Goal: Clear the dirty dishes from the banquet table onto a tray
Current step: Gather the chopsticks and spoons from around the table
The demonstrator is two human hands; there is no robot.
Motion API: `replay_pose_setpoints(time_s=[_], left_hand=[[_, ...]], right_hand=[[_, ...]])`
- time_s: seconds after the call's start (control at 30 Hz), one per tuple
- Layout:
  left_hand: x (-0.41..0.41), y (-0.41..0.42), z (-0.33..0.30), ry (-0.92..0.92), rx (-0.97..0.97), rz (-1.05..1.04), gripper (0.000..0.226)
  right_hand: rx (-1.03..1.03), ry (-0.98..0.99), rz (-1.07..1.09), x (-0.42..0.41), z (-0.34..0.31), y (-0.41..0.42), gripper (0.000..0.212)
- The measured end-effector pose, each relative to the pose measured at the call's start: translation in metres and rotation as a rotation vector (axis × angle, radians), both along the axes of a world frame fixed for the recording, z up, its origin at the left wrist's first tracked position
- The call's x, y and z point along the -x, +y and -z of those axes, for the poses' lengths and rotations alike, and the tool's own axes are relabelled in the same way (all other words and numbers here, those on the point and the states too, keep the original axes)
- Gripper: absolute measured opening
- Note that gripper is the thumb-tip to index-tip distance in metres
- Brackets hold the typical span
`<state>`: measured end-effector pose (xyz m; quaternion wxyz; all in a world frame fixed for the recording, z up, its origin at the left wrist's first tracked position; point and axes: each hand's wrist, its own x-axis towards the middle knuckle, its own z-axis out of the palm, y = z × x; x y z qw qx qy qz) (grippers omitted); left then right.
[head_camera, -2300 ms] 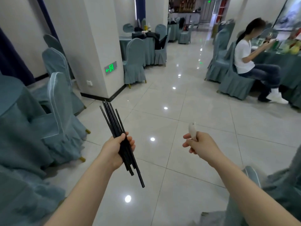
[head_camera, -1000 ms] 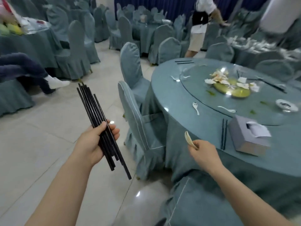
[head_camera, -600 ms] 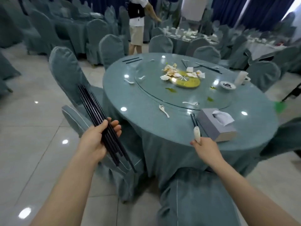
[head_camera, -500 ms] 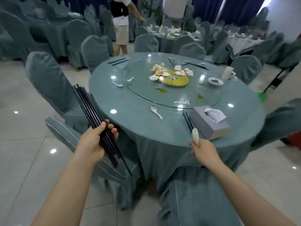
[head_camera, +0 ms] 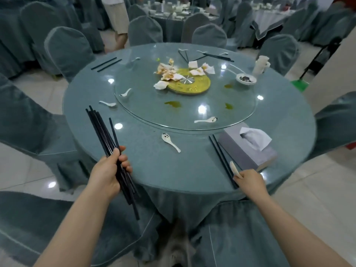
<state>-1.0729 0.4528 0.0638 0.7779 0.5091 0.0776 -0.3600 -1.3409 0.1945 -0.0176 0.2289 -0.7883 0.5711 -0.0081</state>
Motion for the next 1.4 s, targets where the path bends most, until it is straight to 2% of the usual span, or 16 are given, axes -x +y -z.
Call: replay_pose_setpoints(time_s=[0.07,0.13,0.3,0.43,0.53,0.67,0.93,1.07,1.27,1.4], left_hand=[[-0.01,-0.023,0.005,0.009,-0.051,0.014,0.028],[-0.019,-0.046,0.014,0.014,-0.115,0.028,0.032],[-0.042,-0.069,0.034,0.032,-0.178,0.017,0.03],[-0.055,-0.079,0.045,0.102,-0.176,-0.007,0.029],[-0.06,-0.083,0.05,0.137,-0.208,0.031,0.033],[-0.07,-0.08,0.054,0.213,-0.159,0.066,0.031],[-0.087,-0.055,0.062,0.279,-0.087,0.178,0.027],[-0.093,-0.046,0.063,0.268,-0.08,0.212,0.025],[-0.094,-0.039,0.063,0.278,-0.07,0.227,0.021],[-0.087,-0.036,0.06,0.33,-0.03,0.205,0.025]], right_hand=[[-0.033,0.051,-0.016,-0.019,0.01,-0.019,0.037],[-0.06,0.088,-0.019,-0.036,0.023,-0.039,0.023],[-0.123,0.063,0.034,-0.057,0.053,-0.062,0.025],[-0.172,0.063,0.1,-0.065,0.059,-0.069,0.014],[-0.163,0.074,0.13,-0.063,0.061,-0.071,0.014],[-0.127,0.097,0.136,-0.065,0.063,-0.063,0.015],[-0.22,0.11,0.121,-0.077,0.046,-0.037,0.015],[-0.232,-0.069,0.097,-0.109,0.022,0.005,0.035],[-0.511,-0.357,-0.145,-0.197,-0.03,0.088,0.027],[-0.56,-0.384,-0.203,-0.242,-0.047,0.125,0.03]])
